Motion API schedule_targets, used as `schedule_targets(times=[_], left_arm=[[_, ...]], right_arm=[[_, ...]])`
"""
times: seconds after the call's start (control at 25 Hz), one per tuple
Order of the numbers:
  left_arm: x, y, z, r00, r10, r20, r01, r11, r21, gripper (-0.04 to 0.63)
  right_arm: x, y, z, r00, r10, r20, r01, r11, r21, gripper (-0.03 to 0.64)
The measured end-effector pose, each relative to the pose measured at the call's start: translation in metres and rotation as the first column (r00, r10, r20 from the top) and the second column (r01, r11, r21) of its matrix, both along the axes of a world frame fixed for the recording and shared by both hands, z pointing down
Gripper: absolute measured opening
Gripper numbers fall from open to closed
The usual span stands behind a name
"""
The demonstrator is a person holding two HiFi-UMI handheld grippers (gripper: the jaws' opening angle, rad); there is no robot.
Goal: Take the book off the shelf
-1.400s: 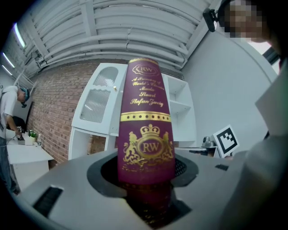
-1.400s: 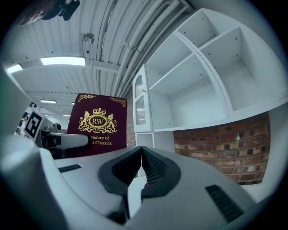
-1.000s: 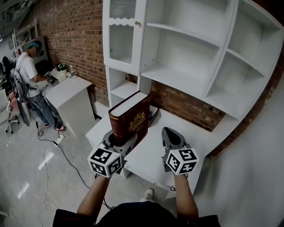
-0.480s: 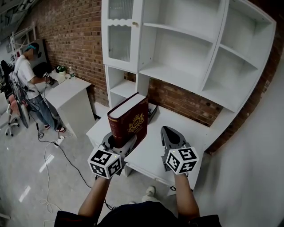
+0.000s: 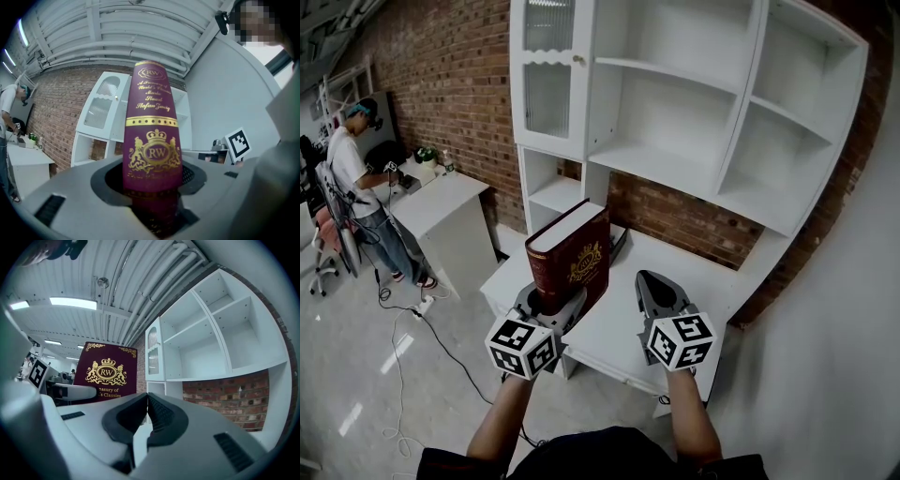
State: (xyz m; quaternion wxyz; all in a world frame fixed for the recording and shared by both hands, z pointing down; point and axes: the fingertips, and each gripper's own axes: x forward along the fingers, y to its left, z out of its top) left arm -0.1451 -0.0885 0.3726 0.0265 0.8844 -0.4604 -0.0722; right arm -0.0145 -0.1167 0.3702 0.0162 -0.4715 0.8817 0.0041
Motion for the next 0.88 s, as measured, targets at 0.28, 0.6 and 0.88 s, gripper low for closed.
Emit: schedule_targets(times=[0.28, 0.6, 0.88], left_arm=[[0.006, 0.000, -0.005, 1.000, -0.001, -0.023, 0.001, 1.000, 0.009, 0.236], [0.022, -0.003, -0.003, 1.000, -0.002, -0.022, 0.001, 1.000, -0.016, 0.236], [0.048, -0.002, -0.002, 1.000, -0.001, -0.027, 0.000, 1.000, -0.031, 0.236]], right_arm=[[0.007, 0.005, -0.002, 1.000, -0.008, -0.014, 0.008, 1.000, 0.017, 0.020], [0.025, 0.007, 0.001, 1.000, -0.008, -0.018, 0.008, 1.000, -0.008, 0.020], [0.039, 0.007, 0.002, 0.999, -0.034, -0.036, 0.033, 0.999, -0.018, 0.020]])
